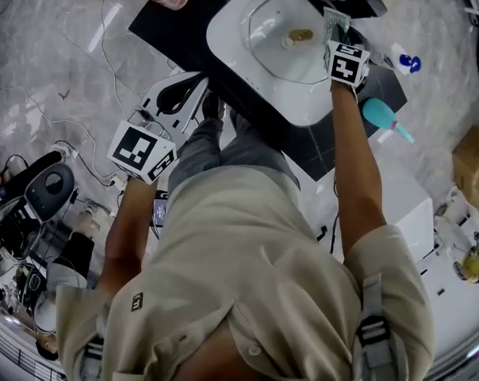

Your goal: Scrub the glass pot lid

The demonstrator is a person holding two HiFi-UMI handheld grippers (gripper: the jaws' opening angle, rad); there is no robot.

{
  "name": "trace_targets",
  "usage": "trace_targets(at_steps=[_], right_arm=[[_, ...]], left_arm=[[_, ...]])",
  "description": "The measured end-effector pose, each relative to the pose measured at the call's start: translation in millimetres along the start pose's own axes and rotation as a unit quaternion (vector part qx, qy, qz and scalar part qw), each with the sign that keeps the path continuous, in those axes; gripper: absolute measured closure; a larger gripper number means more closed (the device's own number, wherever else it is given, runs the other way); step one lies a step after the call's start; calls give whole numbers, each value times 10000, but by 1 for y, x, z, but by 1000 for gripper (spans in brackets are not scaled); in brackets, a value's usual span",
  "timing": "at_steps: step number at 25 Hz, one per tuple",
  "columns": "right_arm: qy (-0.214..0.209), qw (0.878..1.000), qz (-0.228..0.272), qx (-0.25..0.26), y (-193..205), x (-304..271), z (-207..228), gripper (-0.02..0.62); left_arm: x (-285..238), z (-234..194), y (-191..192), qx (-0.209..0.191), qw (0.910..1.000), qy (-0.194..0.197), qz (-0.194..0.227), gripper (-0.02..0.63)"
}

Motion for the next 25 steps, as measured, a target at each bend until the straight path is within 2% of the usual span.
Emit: trace_targets(at_steps=[2,5,7,11,15,17,20,25], right_arm=[[-190,9996,218,37,-25,-18,-18,491],[-595,9981,58,137,-36,-42,-58,491],[-854,9955,-232,336,-27,-54,-90,491],[-1255,9831,-721,1121,5,-59,-156,492],[-1588,9754,-938,1209,45,-38,-181,492],[-1608,9736,-977,1295,63,-23,-175,492],[-1506,9727,-1180,1311,90,-7,-142,492],[-809,9840,-1264,965,101,1,-48,491]], left_arm=[[1,-2,-1,35,10000,-75,-32,592],[2,-3,-2,75,9998,-157,-54,592],[2,-3,-2,89,9998,-181,-54,592],[2,-5,0,102,9997,-195,-88,592],[0,-6,0,92,9998,-156,-114,592],[-2,-6,0,91,9998,-123,-121,592],[-3,-7,-3,71,9999,-62,-122,592],[-4,-9,-3,30,9999,-20,-166,592]])
Point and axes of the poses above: the fingertips, and each gripper's own axes: x backward along the fingers, z to its right, y out of its underside, the point moved 7 cm from there along x, backward along the fingers, and after that the axes turned 2 degrees about x, right-handed, at the moved point
